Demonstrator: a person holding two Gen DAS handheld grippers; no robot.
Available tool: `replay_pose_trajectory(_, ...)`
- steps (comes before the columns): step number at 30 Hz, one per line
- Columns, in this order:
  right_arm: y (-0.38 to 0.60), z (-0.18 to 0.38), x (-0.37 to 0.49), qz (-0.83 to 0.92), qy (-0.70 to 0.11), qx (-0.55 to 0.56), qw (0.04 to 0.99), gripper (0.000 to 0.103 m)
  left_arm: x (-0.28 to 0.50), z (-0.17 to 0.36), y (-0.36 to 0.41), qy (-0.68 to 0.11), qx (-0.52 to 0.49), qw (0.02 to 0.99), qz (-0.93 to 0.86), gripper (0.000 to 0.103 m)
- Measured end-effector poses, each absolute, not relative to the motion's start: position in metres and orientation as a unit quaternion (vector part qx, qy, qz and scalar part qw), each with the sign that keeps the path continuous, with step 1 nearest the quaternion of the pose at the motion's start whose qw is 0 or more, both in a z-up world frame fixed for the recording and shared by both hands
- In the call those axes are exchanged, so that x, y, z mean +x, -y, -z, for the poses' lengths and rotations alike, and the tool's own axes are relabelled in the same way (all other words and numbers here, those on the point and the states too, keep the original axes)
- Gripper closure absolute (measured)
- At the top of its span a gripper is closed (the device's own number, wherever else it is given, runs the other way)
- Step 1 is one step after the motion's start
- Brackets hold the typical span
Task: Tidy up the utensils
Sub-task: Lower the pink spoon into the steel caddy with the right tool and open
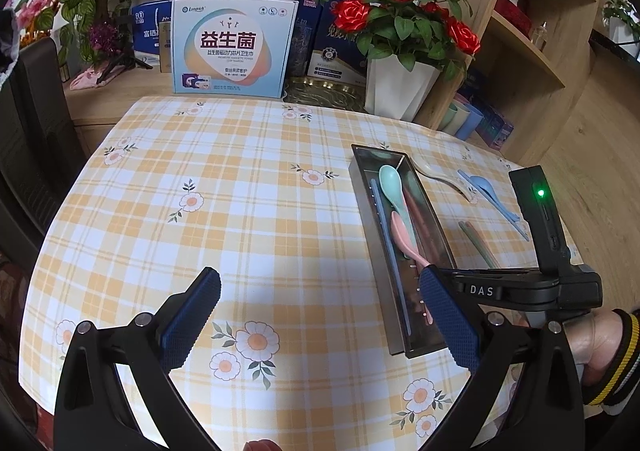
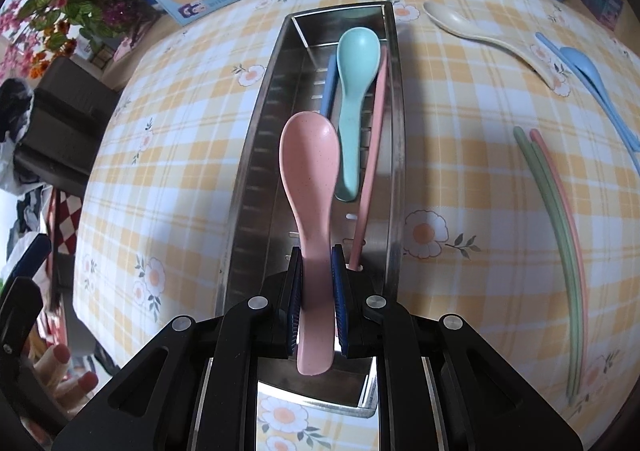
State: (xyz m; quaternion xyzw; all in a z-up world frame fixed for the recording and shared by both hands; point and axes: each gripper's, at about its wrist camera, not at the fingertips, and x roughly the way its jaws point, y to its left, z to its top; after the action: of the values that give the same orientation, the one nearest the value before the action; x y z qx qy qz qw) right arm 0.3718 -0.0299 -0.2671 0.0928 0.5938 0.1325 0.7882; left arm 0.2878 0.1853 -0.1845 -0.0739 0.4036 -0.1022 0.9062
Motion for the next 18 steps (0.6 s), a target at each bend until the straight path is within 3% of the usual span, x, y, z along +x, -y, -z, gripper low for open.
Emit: replay_pose_trajectory(18, 0.0297, 0.2632, 0.3691, -0.158, -0.59, 0.109, 0.784, 0.087, 0.287, 0.1812, -0.1782, -0.409, -0.067, 0.905, 0.096, 0.006)
